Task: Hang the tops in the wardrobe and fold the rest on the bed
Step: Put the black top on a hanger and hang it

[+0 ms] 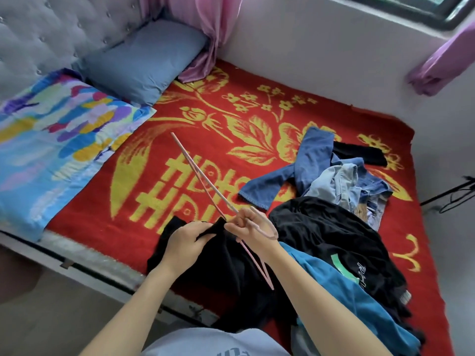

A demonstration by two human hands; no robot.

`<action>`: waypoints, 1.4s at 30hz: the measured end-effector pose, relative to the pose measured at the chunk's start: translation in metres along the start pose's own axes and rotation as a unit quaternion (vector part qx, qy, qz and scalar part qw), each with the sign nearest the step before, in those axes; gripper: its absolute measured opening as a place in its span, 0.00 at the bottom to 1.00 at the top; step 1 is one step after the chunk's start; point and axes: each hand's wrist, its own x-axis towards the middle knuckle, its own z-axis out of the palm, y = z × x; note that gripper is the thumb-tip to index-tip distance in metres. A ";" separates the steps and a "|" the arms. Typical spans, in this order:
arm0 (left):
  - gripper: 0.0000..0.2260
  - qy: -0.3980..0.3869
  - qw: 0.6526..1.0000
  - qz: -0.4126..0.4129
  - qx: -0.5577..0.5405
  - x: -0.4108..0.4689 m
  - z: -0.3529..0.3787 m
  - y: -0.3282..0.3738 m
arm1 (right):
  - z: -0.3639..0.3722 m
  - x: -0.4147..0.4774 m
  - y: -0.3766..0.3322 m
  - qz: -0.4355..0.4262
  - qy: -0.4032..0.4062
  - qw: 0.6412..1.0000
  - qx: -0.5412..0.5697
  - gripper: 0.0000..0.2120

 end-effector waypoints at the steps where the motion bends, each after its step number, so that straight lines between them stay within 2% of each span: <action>1: 0.10 -0.003 0.999 -0.003 -0.031 -0.002 -0.003 0.002 | -0.007 0.000 0.005 0.003 0.015 1.000 0.012 0.20; 4: 0.11 -0.014 0.991 -0.006 -0.132 -0.010 -0.018 0.013 | -0.026 0.004 0.021 0.027 0.039 0.999 -0.022 0.19; 7: 0.18 -0.034 0.983 0.026 -0.179 -0.016 -0.035 0.021 | -0.035 0.005 0.038 0.061 0.009 0.986 -0.158 0.12; 9: 0.21 -0.046 0.981 0.042 -0.184 -0.017 -0.045 0.025 | -0.032 0.008 0.048 0.075 -0.016 0.975 -0.207 0.12; 11: 0.23 -0.056 0.981 0.057 -0.177 -0.016 -0.051 0.031 | -0.027 0.011 0.051 0.073 -0.027 0.973 -0.215 0.13; 13: 0.22 -0.064 0.981 0.071 -0.169 -0.015 -0.057 0.036 | -0.020 0.016 0.051 0.072 -0.029 0.981 -0.177 0.14; 15: 0.15 -0.071 0.978 0.093 -0.171 -0.014 -0.061 0.039 | -0.013 0.020 0.050 0.075 -0.048 0.987 -0.137 0.22; 17: 0.05 -0.071 0.976 0.106 -0.178 -0.014 -0.067 0.042 | -0.010 0.024 0.052 0.083 -0.075 0.983 -0.144 0.17; 21: 0.16 -0.044 0.964 0.123 -0.231 -0.013 -0.077 0.045 | -0.006 0.027 0.055 0.083 -0.121 0.973 -0.181 0.11; 23: 0.15 -0.028 0.954 0.135 -0.265 -0.013 -0.080 0.047 | -0.004 0.027 0.058 0.084 -0.113 0.970 -0.198 0.19; 26: 0.15 0.010 0.948 0.127 -0.290 -0.014 -0.086 0.051 | -0.010 0.025 0.057 0.067 -0.051 0.979 -0.186 0.24; 28: 0.14 0.043 0.952 0.114 -0.282 -0.010 -0.092 0.053 | -0.025 0.024 0.049 0.017 0.043 0.981 -0.187 0.27; 30: 0.04 0.088 0.950 0.101 -0.282 -0.002 -0.099 0.055 | -0.048 0.023 0.033 -0.041 0.146 0.975 -0.162 0.28; 31: 0.07 0.115 0.946 0.099 -0.287 0.005 -0.100 0.054 | -0.061 0.021 0.024 -0.068 0.190 0.970 -0.137 0.27; 33: 0.25 0.168 0.936 0.088 -0.295 0.016 -0.101 0.054 | -0.083 0.016 0.008 -0.109 0.252 0.956 -0.105 0.26; 34: 0.28 0.177 0.932 0.090 -0.304 0.020 -0.100 0.054 | -0.092 0.011 0.003 -0.128 0.264 0.951 -0.096 0.25; 35: 0.27 0.179 0.927 0.099 -0.314 0.023 -0.096 0.056 | -0.099 0.004 -0.002 -0.149 0.254 0.952 -0.088 0.26; 37: 0.18 0.156 0.920 0.113 -0.341 0.022 -0.087 0.061 | -0.106 -0.010 -0.004 -0.162 0.178 0.966 -0.093 0.26; 38: 0.17 0.141 0.922 0.111 -0.343 0.021 -0.081 0.059 | -0.107 -0.016 0.002 -0.137 0.133 0.975 -0.116 0.25; 40: 0.26 0.121 0.932 0.102 -0.326 0.018 -0.067 0.048 | -0.102 -0.026 0.023 -0.042 0.044 0.985 -0.161 0.21; 42: 0.30 0.091 0.937 0.083 -0.326 0.014 -0.054 0.042 | -0.089 -0.033 0.050 0.049 0.030 0.983 -0.175 0.19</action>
